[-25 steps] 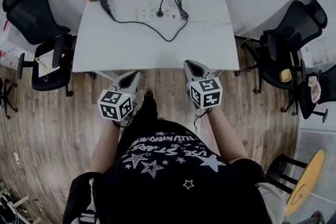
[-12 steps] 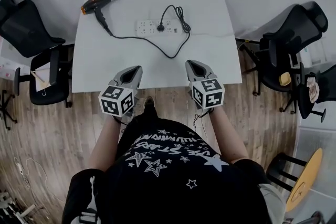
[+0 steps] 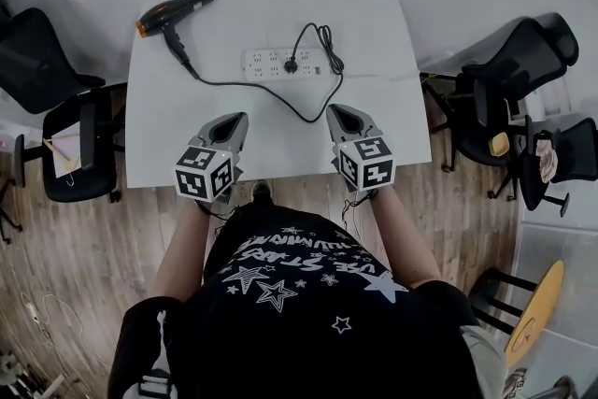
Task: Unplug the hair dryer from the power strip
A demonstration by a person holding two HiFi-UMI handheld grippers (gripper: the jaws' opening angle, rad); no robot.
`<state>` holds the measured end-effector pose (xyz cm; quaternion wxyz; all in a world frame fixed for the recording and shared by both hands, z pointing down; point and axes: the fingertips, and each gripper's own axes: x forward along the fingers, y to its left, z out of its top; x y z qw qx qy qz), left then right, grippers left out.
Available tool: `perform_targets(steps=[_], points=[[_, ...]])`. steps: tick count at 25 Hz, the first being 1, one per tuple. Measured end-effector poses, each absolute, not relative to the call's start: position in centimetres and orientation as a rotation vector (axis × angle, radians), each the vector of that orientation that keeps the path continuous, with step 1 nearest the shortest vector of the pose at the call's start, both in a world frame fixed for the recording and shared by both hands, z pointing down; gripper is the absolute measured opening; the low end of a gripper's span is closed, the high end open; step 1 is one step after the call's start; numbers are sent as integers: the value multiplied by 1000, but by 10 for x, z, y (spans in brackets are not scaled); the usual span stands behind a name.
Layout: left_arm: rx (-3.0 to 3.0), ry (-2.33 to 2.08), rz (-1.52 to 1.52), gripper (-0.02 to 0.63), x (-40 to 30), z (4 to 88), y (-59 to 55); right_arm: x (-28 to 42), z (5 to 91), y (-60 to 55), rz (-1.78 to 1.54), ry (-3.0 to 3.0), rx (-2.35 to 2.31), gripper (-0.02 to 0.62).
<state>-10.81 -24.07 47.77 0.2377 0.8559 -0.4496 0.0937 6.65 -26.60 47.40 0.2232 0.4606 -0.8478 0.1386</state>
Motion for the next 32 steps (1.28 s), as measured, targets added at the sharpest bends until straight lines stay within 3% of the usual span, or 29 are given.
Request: perform_targets(steps=[32], points=[[2312,-1176,344,8,-103,508,-321,49,504,-354,403,-2305,1128,9]])
